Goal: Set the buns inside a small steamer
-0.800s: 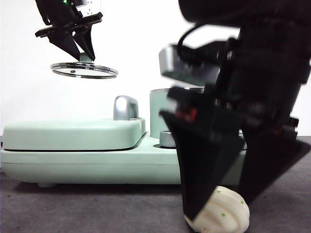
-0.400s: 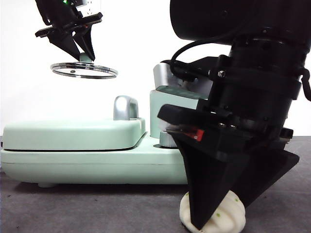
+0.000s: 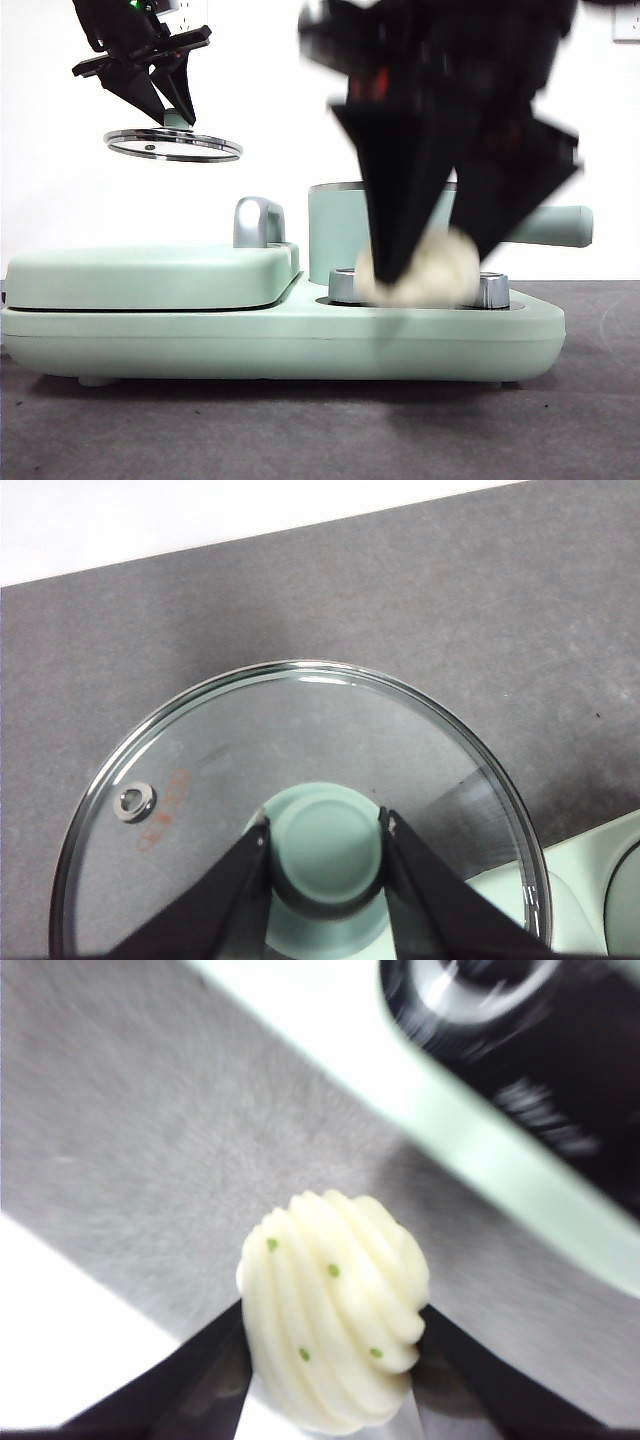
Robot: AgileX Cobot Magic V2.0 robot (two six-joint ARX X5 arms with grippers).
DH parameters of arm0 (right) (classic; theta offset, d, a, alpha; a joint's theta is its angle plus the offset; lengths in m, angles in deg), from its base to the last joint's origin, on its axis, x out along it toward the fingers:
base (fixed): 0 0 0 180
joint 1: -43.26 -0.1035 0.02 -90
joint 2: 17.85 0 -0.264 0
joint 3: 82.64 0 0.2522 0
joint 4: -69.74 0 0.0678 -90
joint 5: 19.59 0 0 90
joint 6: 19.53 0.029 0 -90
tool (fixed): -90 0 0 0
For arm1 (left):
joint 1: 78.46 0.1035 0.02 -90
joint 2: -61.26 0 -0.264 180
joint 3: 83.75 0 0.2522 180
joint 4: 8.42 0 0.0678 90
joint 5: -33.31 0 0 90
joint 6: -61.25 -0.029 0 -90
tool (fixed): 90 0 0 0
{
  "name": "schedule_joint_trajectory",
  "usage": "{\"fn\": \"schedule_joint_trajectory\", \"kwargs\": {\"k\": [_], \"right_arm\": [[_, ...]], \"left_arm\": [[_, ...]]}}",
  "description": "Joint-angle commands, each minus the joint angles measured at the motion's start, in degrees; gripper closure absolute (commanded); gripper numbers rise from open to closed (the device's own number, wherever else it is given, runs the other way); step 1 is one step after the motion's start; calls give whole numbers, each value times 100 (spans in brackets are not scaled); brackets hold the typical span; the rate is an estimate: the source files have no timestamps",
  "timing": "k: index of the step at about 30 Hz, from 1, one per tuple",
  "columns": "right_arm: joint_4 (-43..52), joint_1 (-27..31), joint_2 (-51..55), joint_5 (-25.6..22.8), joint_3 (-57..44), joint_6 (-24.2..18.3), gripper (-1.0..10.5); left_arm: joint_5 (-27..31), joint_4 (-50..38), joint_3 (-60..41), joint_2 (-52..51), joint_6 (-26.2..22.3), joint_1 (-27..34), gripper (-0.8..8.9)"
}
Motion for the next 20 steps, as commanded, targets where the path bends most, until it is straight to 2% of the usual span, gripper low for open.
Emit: {"fn": "schedule_joint_trajectory", "kwargs": {"k": [1,7,13,20], "right_arm": [[-422,201,-35,-24,693,-262,734],[-826,1086,-240,7,1985,-809,734],[-1276,1860,-1097,42,3139,-1368,734],[-1268,2299,-2111,190,3906,-1604,734]], "left_arm": [[-28,-133,240,-76,-2,-35,795],[-28,-129,240,-76,0,-44,795],[-28,-122,240,-76,2,-50,795],[-28,-111,240,-76,2,-50,795]]}}
